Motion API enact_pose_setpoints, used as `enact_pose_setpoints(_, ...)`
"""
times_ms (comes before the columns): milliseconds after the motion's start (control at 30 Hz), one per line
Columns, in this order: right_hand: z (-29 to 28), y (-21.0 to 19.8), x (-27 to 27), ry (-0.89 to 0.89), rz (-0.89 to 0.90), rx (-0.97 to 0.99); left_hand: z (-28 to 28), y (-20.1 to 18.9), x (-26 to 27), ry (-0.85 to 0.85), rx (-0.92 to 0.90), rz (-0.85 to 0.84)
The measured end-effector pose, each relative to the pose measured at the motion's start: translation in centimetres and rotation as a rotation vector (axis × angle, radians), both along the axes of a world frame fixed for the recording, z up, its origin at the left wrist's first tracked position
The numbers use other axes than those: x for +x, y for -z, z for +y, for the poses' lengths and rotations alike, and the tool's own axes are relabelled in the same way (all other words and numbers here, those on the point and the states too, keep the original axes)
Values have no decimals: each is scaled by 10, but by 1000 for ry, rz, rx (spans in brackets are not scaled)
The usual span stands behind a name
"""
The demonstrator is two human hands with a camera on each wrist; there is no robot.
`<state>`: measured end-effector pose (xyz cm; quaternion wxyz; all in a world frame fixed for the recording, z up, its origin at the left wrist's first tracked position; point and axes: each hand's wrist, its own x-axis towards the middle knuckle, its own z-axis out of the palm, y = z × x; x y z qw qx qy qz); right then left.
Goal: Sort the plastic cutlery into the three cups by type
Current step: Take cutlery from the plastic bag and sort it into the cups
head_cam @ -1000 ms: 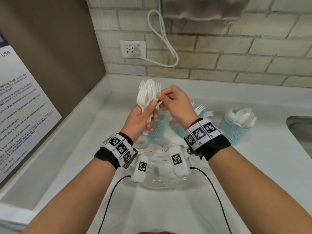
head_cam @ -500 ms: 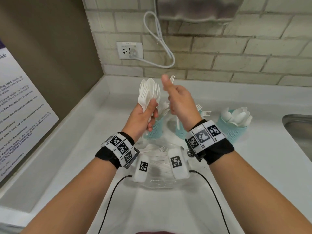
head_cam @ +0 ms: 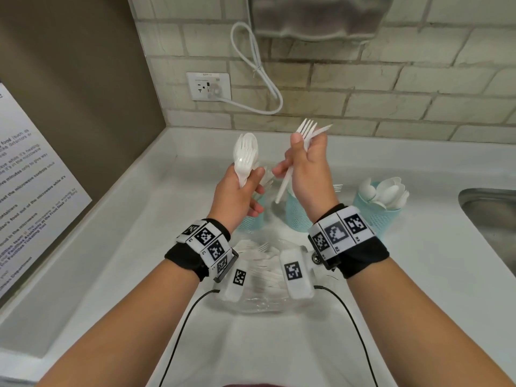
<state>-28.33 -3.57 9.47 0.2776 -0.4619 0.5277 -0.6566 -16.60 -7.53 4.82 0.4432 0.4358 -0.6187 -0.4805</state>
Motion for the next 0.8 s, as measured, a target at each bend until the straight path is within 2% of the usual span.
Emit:
enact_pose_setpoints(233,10,12,6,-69,14,174,-2,-1,-17,-63,-160,-179)
enact_pose_setpoints(467,17,-5,-16,-87,-56,84,-1,8,-39,-18,-145,-126)
enact_pose_setpoints(633,22,-33,-62,85,-5,-43,-12,17,-48,-64,-98,-71)
enact_pose_setpoints(700,17,-26,-77,145,58,-44,-14,18,-50,-74,-81,-31)
enact_pose_setpoints(800,7,7,-87,205,158,87,-13,17,-54,-59,-80,-10)
